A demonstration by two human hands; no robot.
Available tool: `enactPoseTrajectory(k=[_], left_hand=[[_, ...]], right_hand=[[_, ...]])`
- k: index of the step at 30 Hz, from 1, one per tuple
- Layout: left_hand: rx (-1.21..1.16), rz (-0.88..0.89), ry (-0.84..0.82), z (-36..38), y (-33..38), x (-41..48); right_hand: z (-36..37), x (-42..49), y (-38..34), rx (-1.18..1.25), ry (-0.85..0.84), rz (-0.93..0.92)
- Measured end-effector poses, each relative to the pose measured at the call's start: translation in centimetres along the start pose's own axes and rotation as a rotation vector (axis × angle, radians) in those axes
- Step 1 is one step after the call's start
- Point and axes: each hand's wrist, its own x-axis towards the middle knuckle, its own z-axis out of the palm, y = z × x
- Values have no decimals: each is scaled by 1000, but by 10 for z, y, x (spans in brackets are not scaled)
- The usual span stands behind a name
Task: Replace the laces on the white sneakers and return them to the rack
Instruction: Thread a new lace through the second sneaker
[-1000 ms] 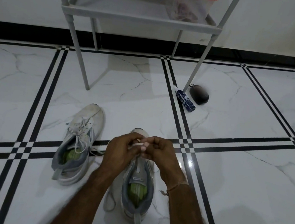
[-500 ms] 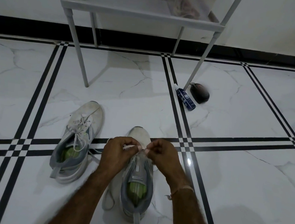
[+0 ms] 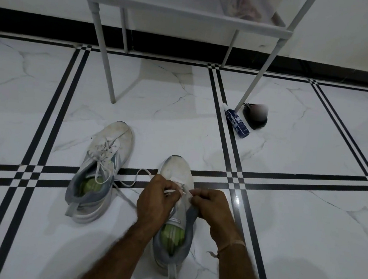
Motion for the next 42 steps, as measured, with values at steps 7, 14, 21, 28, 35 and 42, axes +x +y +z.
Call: enactPoseTrajectory(k=[7,14,21,28,35,42], left_hand=[[10,-14,-3,2,7,-1],[41,27,-51,5,0,6],[127,72,-84,4,-2,8],[113,119,-134,-10,-6,9],[54,55,-142,-6,-3,10],[49,45,-170,-5,1,11]], right_hand=[[3,2,4,-16,3,-49],[6,0,14,336,10,-19],[26,12,16,-140,244,-171],[3,3,-4,630,235,-21],[3,11,-5,-99,176,-315],[-18,18,-9,-313,-91,-289]])
